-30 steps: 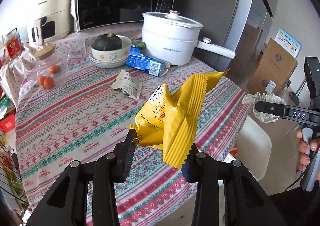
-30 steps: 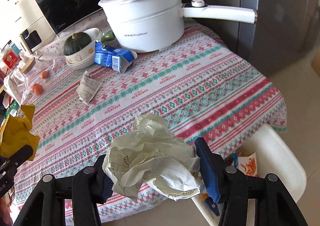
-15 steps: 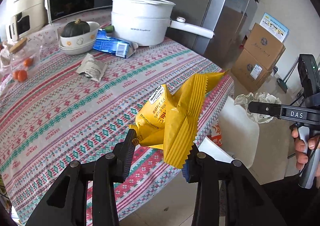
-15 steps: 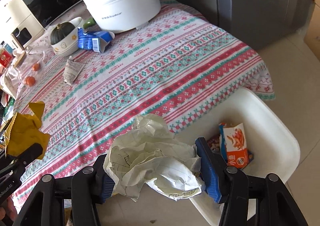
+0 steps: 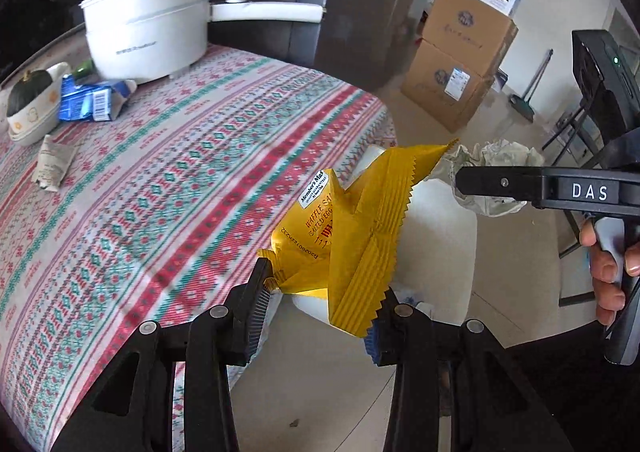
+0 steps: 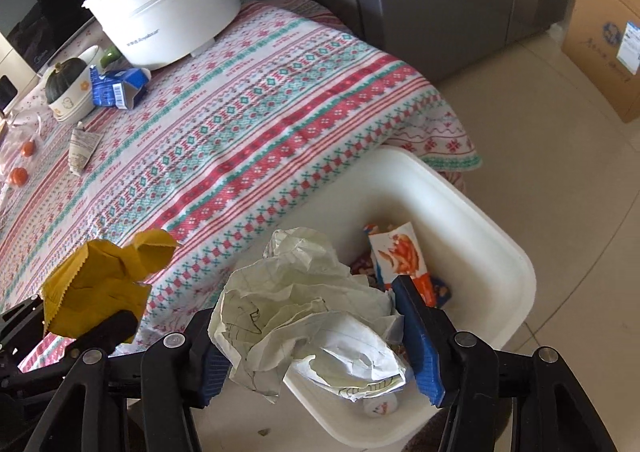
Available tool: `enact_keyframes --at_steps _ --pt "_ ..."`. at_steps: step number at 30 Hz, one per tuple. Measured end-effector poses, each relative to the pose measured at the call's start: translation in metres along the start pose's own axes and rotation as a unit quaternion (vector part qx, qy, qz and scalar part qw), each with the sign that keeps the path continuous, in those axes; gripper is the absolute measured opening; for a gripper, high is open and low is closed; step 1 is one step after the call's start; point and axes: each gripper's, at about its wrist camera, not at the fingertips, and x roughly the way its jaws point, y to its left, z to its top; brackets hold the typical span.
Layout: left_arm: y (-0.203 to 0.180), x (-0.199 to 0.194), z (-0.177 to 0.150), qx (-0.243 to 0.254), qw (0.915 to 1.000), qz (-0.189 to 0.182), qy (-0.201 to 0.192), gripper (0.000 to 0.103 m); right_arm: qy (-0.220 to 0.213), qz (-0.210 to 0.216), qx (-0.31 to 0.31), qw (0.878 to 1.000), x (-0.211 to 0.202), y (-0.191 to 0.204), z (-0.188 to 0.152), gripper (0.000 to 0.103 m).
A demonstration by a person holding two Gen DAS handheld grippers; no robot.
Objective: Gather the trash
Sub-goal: 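Carry the wrapper and white paper off the table over the white bin, then open both tools to drop the wrapper and paper into the bin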
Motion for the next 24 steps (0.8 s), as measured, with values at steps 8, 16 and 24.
enact_keyframes --at_steps 8,16,24 --pt "-0.035 0.035 0.001 0.042 0.9989 -0.003 0.022 0.043 -0.005 -0.035 0.007 0.999 -0.008 -0.037 -0.005 0.064" --pt "-0.045 0.058 0.009 0.04 0.9987 0.004 0.033 0.066 0.001 -0.049 0.028 0.998 -0.011 -0.07 -0.01 0.064" --pt "-0.041 0.056 0.013 0.025 0.9987 0.029 0.034 0.089 0.002 -0.047 0.028 0.998 -0.011 -0.073 -0.007 0.065"
